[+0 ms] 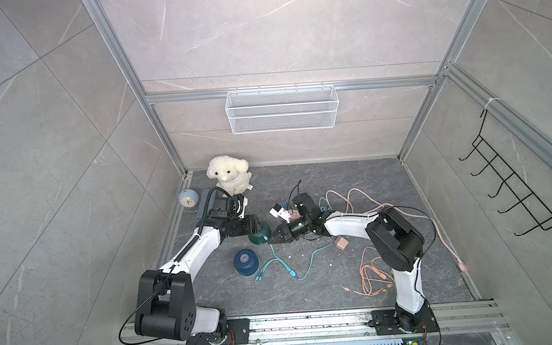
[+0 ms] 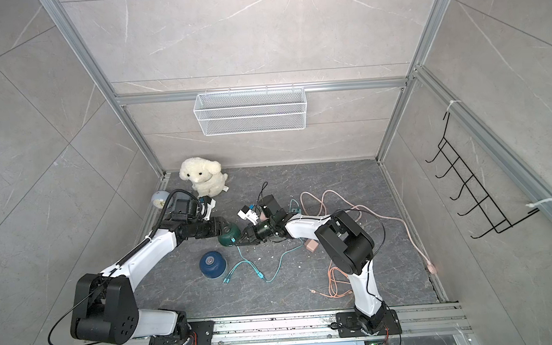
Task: Charge the cordless meat grinders
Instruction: Insert the charging cable into the cordless meat grinder.
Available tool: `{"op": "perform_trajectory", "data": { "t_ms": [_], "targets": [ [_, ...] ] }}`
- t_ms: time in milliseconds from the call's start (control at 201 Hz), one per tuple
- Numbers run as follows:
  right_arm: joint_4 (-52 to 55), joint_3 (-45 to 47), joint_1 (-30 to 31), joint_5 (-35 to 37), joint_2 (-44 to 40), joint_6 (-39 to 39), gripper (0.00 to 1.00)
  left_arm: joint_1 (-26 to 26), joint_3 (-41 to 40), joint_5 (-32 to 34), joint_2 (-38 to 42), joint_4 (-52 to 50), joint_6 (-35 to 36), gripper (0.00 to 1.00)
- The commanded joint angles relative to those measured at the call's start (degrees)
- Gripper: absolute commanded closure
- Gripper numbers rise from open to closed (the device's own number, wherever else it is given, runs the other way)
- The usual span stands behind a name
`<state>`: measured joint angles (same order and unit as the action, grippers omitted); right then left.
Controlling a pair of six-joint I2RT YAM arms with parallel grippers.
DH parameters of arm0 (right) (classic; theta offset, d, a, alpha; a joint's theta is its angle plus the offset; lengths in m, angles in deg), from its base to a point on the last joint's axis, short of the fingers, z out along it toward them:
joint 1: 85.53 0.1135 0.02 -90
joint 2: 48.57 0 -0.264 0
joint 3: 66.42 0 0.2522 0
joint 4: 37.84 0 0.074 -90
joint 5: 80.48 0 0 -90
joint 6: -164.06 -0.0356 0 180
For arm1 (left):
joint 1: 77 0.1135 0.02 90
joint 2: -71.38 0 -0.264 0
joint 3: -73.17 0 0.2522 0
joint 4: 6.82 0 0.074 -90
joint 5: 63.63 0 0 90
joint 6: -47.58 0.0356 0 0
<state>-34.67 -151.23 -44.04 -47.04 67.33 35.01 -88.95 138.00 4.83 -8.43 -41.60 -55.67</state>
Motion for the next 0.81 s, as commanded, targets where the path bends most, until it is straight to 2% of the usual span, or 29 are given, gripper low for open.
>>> {"op": "perform_trajectory", "data": {
  "t_ms": [0, 801],
  "targets": [
    [-0.31, -1.38, -0.08, 0.13, -0.2, 0.11, 1.0, 0.16, -1.07, -0.1, 0.62, -2.19, -0.17, 0.32],
    [0.08, -3.15, -0.8, -0.22, 1.0, -0.14, 1.0, 0.11, -0.71, -0.7, 0.34, -2.1, -0.14, 0.32]
  ]
}}
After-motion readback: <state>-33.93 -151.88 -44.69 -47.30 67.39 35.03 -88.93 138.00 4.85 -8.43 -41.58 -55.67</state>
